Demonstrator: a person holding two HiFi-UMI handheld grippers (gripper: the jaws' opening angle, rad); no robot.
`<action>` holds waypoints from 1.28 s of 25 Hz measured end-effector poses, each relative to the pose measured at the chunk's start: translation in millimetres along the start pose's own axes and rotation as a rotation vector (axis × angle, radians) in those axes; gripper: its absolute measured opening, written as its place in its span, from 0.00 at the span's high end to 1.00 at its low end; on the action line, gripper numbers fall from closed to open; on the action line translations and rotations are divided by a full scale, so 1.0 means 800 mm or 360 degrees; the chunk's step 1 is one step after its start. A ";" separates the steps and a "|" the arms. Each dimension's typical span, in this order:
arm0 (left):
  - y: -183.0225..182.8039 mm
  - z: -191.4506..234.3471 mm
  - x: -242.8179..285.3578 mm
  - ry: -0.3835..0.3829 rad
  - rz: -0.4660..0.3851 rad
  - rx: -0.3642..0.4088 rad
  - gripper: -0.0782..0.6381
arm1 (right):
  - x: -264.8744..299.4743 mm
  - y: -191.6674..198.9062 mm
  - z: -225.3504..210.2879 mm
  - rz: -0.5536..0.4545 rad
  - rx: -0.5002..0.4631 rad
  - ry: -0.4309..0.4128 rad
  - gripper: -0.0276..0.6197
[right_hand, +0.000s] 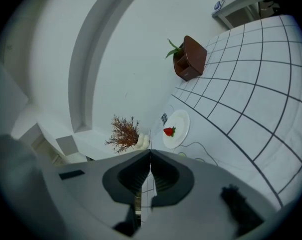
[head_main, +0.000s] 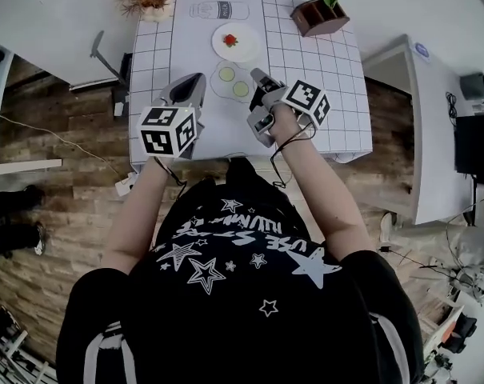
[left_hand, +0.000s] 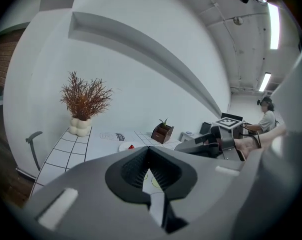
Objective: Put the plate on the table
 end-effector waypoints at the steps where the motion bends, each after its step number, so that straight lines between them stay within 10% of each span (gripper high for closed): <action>1: 0.004 -0.003 -0.004 0.0022 0.0007 0.0006 0.88 | -0.006 0.006 0.001 -0.0002 -0.0030 0.0003 0.94; 32: 0.052 -0.134 -0.086 -0.0089 -0.0045 0.0004 0.88 | -0.153 0.070 0.020 0.0009 -0.0615 -0.0131 0.93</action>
Point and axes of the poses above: the fingertips, and each gripper's own axes: x forward along the fingers, z to its left, y out of its underside, the point moved 4 cm from there along -x, backward along the fingers, and after that the axes turned 1 degree about -y, right-handed, at the moved point
